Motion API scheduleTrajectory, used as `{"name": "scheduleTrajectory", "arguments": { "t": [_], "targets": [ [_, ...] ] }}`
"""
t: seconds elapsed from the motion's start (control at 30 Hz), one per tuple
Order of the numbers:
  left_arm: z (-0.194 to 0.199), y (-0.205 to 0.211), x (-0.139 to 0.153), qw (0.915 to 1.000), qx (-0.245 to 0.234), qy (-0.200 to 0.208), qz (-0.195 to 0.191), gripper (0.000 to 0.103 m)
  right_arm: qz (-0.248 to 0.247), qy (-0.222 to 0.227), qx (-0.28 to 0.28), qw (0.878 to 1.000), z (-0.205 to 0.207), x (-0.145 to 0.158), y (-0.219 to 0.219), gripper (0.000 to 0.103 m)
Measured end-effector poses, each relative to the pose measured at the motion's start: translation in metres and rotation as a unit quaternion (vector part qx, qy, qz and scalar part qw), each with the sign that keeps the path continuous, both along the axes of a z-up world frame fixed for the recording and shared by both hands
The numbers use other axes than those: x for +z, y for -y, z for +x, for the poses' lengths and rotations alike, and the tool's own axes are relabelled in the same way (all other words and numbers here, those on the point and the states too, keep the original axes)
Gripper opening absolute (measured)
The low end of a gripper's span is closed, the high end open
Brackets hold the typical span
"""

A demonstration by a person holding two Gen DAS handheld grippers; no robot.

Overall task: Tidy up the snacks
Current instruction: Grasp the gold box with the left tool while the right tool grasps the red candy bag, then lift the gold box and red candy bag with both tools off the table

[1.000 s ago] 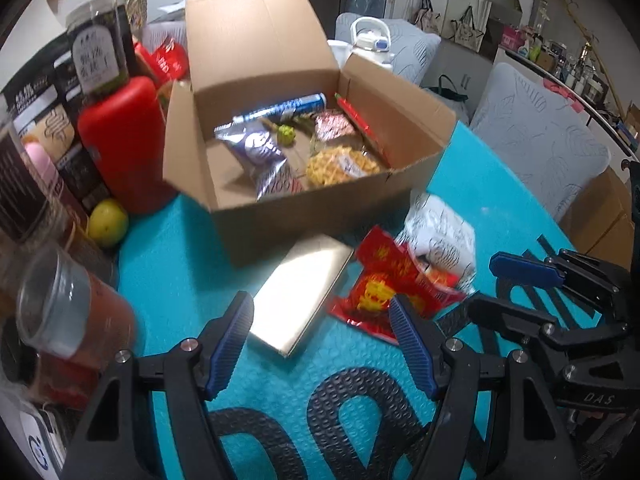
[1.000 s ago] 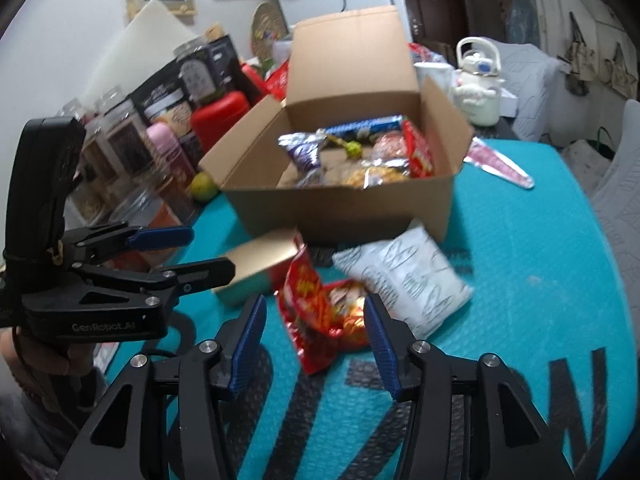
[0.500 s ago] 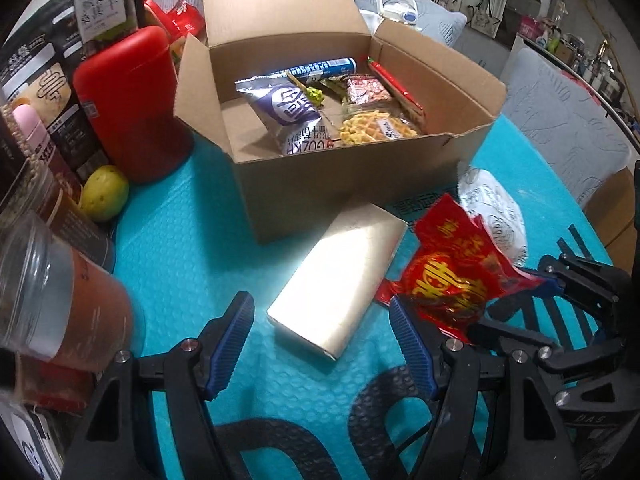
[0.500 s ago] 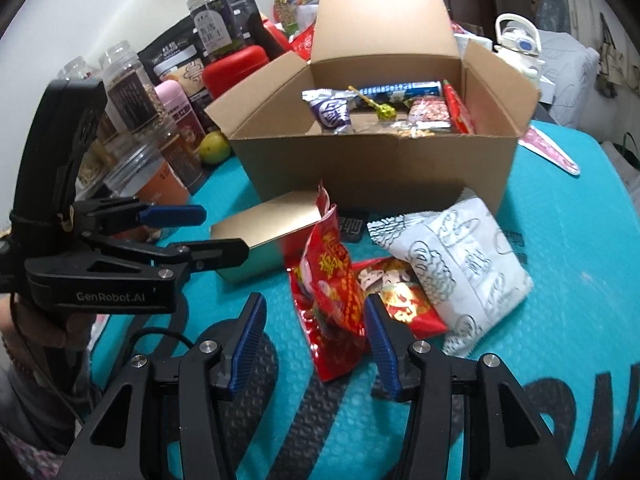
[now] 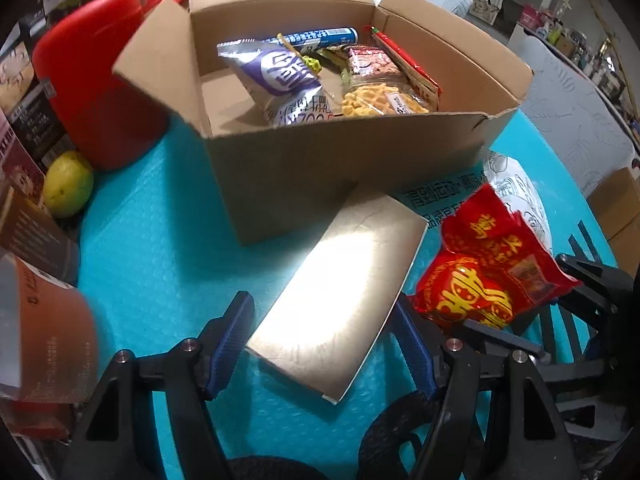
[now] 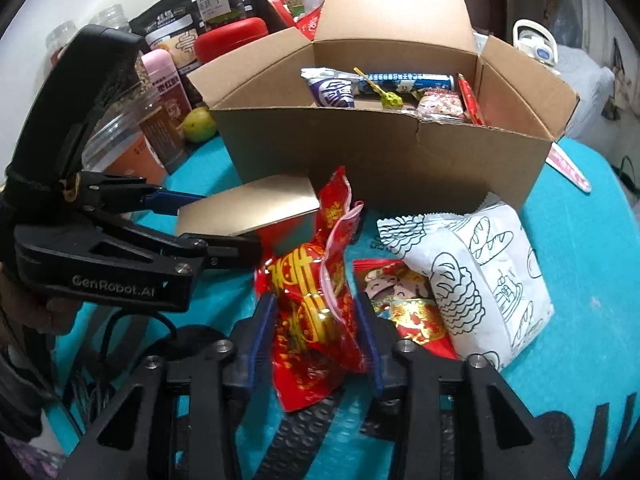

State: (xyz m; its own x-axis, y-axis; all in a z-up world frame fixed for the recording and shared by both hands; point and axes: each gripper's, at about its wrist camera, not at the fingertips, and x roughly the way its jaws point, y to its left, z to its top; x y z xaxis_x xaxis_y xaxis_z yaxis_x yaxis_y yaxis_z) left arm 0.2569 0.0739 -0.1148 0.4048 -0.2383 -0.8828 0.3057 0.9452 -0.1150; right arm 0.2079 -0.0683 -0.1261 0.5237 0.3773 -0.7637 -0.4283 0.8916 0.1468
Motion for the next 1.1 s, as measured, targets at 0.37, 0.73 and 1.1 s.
{"name": "scheduleTrajectory", "arguments": {
  "t": [0.37, 0.73, 1.1],
  "targets": [
    [-0.03, 0.009, 0.0, 0.9994, -0.018, 0.028, -0.003, 0.048, 0.013, -0.008, -0.011, 1.0, -0.017, 0.003, 0.008, 0.034],
    [-0.076, 0.021, 0.006, 0.9991, -0.028, 0.031, -0.005, 0.046, 0.012, -0.02, -0.039, 0.999, -0.06, 0.005, 0.038, 0.034],
    [-0.119, 0.054, 0.006, 0.9977, -0.064, 0.016, -0.016, 0.046, 0.003, -0.03, -0.113, 0.993, -0.106, 0.005, 0.086, 0.034]
  ]
}}
